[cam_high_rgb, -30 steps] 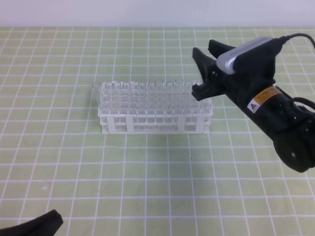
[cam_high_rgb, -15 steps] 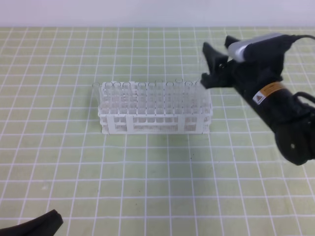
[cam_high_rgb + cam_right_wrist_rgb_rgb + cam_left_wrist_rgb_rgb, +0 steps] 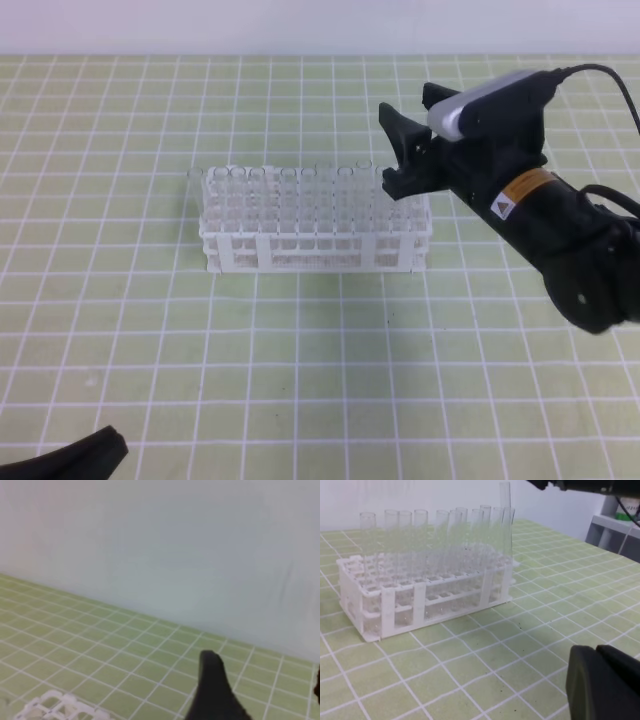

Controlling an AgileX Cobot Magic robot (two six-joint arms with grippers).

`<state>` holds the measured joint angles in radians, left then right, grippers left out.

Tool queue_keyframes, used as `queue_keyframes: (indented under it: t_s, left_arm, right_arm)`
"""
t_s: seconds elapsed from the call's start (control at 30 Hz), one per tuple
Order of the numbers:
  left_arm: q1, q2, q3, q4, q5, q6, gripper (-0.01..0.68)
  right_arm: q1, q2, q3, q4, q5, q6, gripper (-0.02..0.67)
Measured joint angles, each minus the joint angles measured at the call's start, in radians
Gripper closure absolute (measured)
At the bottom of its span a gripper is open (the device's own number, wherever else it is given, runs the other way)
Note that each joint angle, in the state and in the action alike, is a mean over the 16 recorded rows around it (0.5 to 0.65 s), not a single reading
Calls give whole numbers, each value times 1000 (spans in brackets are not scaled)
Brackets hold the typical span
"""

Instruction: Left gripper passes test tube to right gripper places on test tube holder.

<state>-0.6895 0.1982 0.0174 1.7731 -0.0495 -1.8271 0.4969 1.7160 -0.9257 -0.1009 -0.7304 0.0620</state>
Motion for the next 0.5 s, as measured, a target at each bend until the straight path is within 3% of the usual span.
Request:
queue_keyframes:
  t_s: [0.5]
  left_arm:
    - [0, -1, -5, -8, -4, -1, 675]
  right_arm:
    - [7, 128, -176, 23, 176, 0, 258]
